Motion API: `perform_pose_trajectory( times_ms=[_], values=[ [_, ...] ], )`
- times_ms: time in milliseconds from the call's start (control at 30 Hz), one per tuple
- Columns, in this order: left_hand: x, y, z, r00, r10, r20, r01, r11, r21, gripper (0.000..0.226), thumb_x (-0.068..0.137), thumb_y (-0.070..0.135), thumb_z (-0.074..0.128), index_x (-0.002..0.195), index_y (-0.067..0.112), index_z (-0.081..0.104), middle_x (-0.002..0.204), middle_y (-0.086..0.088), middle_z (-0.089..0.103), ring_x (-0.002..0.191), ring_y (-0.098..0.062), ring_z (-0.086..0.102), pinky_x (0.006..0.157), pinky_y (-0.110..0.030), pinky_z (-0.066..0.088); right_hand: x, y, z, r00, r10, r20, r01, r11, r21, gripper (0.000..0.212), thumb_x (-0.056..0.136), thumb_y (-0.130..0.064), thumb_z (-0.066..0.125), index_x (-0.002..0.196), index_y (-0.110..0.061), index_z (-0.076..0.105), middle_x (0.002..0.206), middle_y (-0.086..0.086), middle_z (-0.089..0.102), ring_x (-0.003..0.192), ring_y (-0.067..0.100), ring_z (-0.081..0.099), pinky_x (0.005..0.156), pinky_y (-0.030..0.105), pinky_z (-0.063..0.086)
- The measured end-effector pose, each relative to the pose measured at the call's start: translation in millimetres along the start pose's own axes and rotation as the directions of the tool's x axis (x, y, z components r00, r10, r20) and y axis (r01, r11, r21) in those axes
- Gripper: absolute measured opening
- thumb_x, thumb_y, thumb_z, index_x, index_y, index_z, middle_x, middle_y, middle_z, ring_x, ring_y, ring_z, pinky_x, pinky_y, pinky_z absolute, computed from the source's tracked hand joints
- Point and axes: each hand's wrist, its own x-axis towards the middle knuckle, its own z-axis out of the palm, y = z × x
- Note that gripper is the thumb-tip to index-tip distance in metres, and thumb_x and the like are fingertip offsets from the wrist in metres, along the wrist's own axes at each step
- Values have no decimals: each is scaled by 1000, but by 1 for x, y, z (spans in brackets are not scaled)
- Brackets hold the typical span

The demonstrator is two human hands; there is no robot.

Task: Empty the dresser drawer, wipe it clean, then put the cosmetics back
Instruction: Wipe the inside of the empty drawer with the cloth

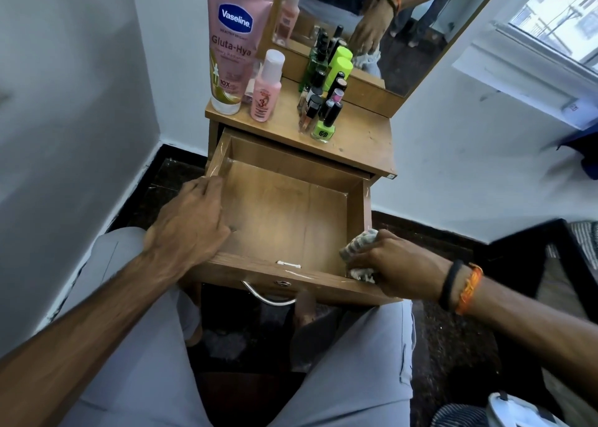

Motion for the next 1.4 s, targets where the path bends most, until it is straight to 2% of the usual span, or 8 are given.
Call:
perform_pose_trajectory(
  times_ms=[67, 233, 400, 533, 700, 1100, 1233, 1400],
  values=[
    [-1, 0, 0, 1000, 6, 3, -6, 1000, 3, 50, 88, 17, 47, 136, 4, 47, 135, -18, 56, 124, -35, 52, 78, -49, 54, -1, 4, 11, 991, 89, -103, -83, 995, 55, 34, 96, -39, 58, 128, -30, 66, 137, -15, 61, 128, 5, 53, 106, 17, 24],
    [-2, 2, -3, 1000, 1, 20, -1, 1000, -2, 61, 82, 34, 38, 136, 6, 46, 136, -18, 56, 124, -36, 52, 79, -51, 54, 26, 23, 16, 853, 335, -399, -253, 936, 244, 43, 87, -29, 77, 127, -15, 69, 130, 3, 68, 114, 24, 67, 100, 34, 50],
    [-1, 3, -5, 1000, -15, 16, 16, 1000, -11, 62, 83, 34, 37, 138, 8, 45, 138, -16, 55, 127, -35, 50, 82, -52, 53, 53, 26, 13, 766, 555, -324, -361, 789, 498, 55, 96, -27, 65, 147, -18, 49, 156, 5, 43, 130, 27, 55, 111, 40, 44],
    [-2, 3, -5, 1000, -13, 12, 14, 1000, -15, 58, 83, 29, 39, 137, 7, 46, 138, -16, 56, 128, -34, 50, 82, -52, 53, 24, -12, 29, 791, 549, -269, -382, 787, 484, 56, 93, -30, 67, 145, -23, 49, 150, 2, 50, 113, 29, 65, 95, 41, 55],
    [-4, 4, -5, 1000, -2, 11, 2, 1000, -12, 54, 86, 26, 43, 137, 7, 46, 137, -17, 56, 126, -34, 53, 82, -50, 54, -5, -24, 42, 793, 579, -190, -415, 741, 528, 57, 85, -35, 72, 140, -33, 56, 149, -13, 52, 124, 22, 60, 103, 34, 47],
    [-3, 6, -4, 1000, -21, -6, 21, 1000, -16, 48, 92, 11, 52, 140, 7, 46, 139, -18, 54, 124, -32, 54, 81, -46, 53, 68, 39, 12, 706, 655, -269, -382, 672, 634, 57, 95, -14, 53, 151, -15, 43, 159, 9, 38, 133, 34, 51, 113, 44, 39],
    [-2, 5, -4, 1000, -24, -10, 24, 999, -24, 48, 93, 12, 51, 140, 8, 45, 139, -16, 53, 123, -31, 55, 82, -44, 53, 54, 27, 18, 687, 646, -333, -356, 699, 620, 46, 96, -19, 54, 141, -14, 53, 137, 16, 61, 106, 34, 66, 91, 40, 50],
    [-3, 6, -3, 1000, -23, -18, 23, 999, -23, 48, 93, 11, 53, 140, 8, 46, 138, -17, 55, 122, -32, 56, 82, -45, 53, 34, 22, 27, 658, 694, -294, -463, 680, 568, 34, 99, -23, 50, 131, -19, 59, 102, 9, 74, 82, 24, 66, 66, 29, 43]
  ],
)
